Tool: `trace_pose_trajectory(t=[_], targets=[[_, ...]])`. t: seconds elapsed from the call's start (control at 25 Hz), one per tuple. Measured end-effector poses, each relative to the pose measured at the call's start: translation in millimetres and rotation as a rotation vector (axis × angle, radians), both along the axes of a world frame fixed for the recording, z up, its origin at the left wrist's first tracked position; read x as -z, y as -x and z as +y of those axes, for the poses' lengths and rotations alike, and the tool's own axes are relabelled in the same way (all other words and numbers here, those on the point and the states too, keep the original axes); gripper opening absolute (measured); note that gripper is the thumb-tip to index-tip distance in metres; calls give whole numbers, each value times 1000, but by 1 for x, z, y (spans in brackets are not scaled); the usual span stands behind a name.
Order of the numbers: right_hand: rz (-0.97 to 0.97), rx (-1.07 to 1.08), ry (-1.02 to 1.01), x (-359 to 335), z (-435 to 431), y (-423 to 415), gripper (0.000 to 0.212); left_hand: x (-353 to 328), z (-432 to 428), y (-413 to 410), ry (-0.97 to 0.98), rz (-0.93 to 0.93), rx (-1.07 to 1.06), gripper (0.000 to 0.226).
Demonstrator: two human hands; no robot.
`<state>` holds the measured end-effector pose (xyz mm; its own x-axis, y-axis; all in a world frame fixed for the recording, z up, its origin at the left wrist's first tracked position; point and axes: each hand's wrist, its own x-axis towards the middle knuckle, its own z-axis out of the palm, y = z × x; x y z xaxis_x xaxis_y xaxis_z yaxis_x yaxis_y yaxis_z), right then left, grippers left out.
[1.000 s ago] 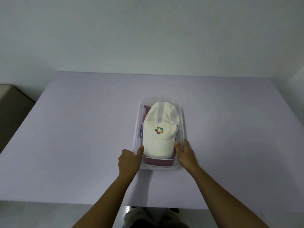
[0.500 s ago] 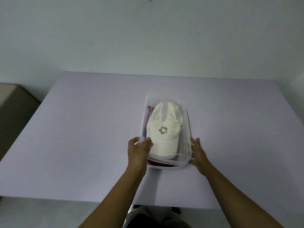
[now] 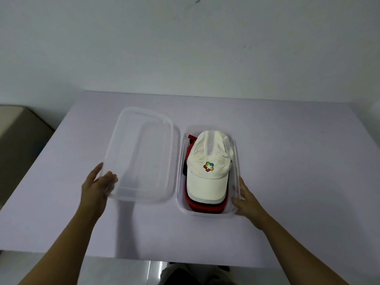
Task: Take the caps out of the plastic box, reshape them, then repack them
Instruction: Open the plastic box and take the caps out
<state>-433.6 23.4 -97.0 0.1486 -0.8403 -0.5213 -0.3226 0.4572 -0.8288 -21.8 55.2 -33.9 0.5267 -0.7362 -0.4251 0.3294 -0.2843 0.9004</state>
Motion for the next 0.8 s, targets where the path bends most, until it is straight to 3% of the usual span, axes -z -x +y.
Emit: trace_pose_trajectory(t=[0.28,0.48,0.6,0.72,0.8], targets=[[1,-33,-50,-3,-6,-6,77,68,-2,7,-166,76,51,49],[32,-74,-36,0,-5,-6,82,93,-2,-9,-365,-415,385,39],[113,-113,17,1,-6,-9,79,106,-6,-15,-453,-513,375,37],[395,-266,135,-2,-9,-13,91,99,-11,-9,-524,-612,425,48],[590,-328,400,-14,-13,-21,107,86,-15,6,-547,-746,388,57]])
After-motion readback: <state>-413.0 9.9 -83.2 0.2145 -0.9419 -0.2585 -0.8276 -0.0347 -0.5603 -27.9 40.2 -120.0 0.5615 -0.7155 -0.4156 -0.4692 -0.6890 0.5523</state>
